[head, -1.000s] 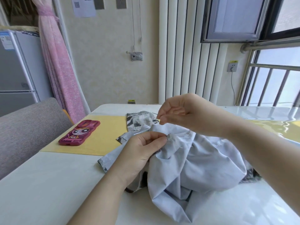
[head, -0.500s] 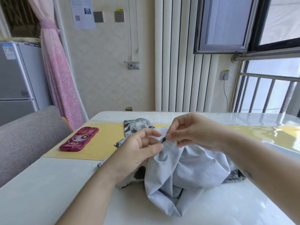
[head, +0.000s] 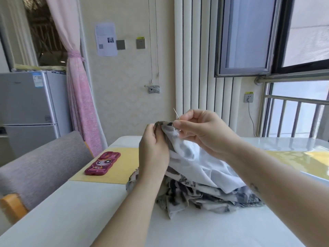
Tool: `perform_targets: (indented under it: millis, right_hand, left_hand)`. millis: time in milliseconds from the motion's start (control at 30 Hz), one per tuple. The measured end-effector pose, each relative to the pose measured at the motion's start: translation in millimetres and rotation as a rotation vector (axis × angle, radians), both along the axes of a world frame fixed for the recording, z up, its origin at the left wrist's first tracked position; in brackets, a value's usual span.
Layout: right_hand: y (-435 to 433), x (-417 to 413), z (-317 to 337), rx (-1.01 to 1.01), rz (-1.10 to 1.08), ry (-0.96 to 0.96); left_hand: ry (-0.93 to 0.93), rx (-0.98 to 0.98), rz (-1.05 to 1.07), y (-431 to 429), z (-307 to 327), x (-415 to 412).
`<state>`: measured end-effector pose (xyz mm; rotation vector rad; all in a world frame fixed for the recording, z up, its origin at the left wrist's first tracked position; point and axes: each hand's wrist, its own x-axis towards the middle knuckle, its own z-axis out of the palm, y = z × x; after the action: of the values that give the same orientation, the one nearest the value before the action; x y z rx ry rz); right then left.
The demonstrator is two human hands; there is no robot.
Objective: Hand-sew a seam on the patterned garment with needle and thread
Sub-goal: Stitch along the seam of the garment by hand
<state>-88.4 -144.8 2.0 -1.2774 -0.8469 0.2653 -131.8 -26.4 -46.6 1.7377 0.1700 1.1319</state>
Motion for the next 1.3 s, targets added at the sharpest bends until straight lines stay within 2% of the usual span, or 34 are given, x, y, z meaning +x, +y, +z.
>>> perform_targets:
  millis: [67, 300, 367, 433, 533, 700, 767, 833, 867, 933, 1000, 1133, 1200, 1300]
  right_hand:
    - [2.3, -11.3, 16.7, 0.046, 0.052, 0.002]
    - [7.8, -39.1, 59.3, 0.185, 0.221, 0.006]
    - [10.1, -40.2, 61.4, 0.219, 0.251, 0.01]
    - [10.9, -35.6, 54.3, 0.208, 0.246, 0.032]
    - [10.5, -21.1, 23.9, 0.142, 0.193, 0.11]
    - [8.7, 2.1, -54.9, -0.019, -0.06, 0.256]
    - [8.3, 6.0, -78.8, -0.027, -0.132, 0.307]
    - [8.1, 7.6, -93.9, -0.023, -0.169, 0.329]
    - [8.1, 8.1, -98.2, -0.027, -0.179, 0.325]
    - [8.9, 7.6, -102.8, -0.061, -0.206, 0.28]
    - [10.3, 3.0, -103.4, -0.083, -0.228, 0.216]
    - [12.6, -14.4, -105.2, -0.076, -0.26, 0.121]
    - [11.2, -21.8, -106.5, -0.056, -0.268, 0.127]
    - [8.6, -24.6, -108.2, -0.042, -0.276, 0.175]
  left_hand:
    - [-0.113, 0.063, -0.029, 6.3, 11.7, -8.5]
    - [-0.324, 0.543, 0.044, 47.0, 84.8, -32.6]
    - [-0.335, 0.636, 0.031, 50.7, 99.1, -32.0]
    - [-0.25, 0.668, -0.025, 53.5, 98.1, -25.3]
    - [-0.057, 0.649, -0.107, 62.5, 64.0, -7.1]
    - [0.27, 0.602, -0.22, 65.3, -26.9, 15.2]
    - [0.409, 0.558, -0.157, 65.9, -50.8, 15.8]
    - [0.514, 0.468, 0.006, 69.3, -60.0, 5.5]
    - [0.483, 0.466, 0.116, 69.1, -60.2, -2.8]
    - [0.267, 0.496, 0.26, 58.6, -55.2, -23.7]
    - [0.153, 0.424, 0.173, 38.6, -50.7, -41.1]
    - [0.247, 0.11, -0.113, 6.6, -59.3, -50.0]
    - [0.224, 0.003, -0.15, 1.6, -63.8, -50.1]
    - [0.202, -0.037, -0.152, -0.1, -69.9, -49.2]
